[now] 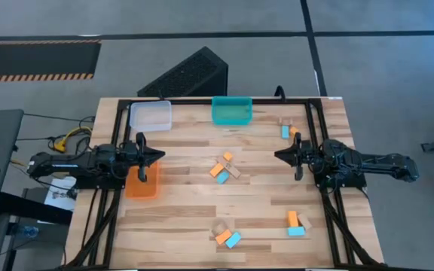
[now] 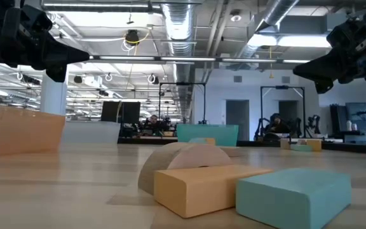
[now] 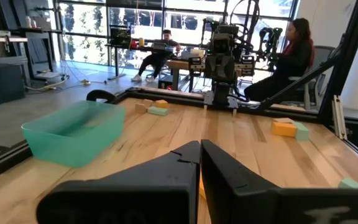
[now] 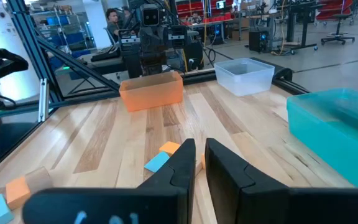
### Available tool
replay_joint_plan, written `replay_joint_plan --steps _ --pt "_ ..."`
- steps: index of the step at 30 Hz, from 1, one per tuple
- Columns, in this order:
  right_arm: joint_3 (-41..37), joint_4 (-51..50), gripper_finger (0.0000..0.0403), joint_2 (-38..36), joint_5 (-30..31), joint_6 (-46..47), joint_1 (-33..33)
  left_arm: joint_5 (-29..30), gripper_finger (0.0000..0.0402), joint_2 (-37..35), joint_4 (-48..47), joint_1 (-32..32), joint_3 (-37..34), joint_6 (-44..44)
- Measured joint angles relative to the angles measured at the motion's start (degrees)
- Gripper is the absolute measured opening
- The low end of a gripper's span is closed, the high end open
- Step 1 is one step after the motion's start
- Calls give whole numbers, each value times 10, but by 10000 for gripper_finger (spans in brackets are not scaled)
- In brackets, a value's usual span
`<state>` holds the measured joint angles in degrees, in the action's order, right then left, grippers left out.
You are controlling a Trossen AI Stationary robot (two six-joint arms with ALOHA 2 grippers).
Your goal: Sort & place blocks by color
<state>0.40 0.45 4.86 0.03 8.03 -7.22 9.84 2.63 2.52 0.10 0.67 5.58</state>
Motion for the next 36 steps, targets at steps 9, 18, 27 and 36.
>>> replay_joint_plan --steps 9,18,27,36 --pt "0 0 63 0 0 0 0 0 0 0 0 0 0 0" --pt "0 0 63 0 0 0 0 0 0 0 0 0 0 0" --pt "0 0 63 0 0 0 0 0 0 0 0 0 0 0" --pt "0 0 63 0 0 0 0 0 0 0 0 0 0 41"
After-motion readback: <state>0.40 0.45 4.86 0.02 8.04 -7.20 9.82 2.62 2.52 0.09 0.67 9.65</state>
